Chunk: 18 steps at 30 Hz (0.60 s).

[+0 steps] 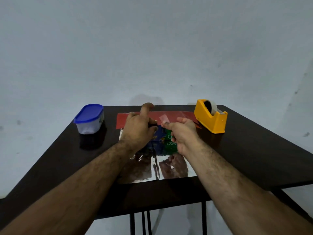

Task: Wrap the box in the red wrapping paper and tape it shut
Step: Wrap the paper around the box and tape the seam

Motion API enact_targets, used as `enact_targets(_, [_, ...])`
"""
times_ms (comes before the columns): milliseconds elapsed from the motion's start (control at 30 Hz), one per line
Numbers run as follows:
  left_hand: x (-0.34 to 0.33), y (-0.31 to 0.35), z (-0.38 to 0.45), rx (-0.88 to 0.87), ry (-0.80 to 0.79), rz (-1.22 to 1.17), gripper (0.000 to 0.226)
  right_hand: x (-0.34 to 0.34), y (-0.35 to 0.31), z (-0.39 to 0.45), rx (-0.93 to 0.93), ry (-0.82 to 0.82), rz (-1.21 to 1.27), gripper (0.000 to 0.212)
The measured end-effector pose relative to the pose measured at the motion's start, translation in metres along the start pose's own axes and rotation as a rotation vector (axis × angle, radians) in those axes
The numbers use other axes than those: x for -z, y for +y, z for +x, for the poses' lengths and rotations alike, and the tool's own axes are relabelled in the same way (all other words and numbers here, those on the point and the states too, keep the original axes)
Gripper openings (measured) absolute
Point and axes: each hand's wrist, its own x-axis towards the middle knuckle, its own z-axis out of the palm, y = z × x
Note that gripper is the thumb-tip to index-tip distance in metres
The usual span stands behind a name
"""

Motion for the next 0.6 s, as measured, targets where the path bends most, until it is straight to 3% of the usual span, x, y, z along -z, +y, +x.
enact_targets(233, [0.001,0.003,-0.003,-0.049,0.029,0.003,0.058,-0.023,0.008,-0.012,-0.053,0.188,0.208,0.049])
enact_targets(400, [0.005,0.003,-0.006,-0.08,0.044,0.026,0.051,-0.032,0.006,-0.027,-0.109,0.213,0.255,0.029])
enact_targets(600, [0.004,0.004,-0.006,-0.105,0.045,0.048,0.045,-0.034,0.005,-0.031,-0.15,0.226,0.273,0.02])
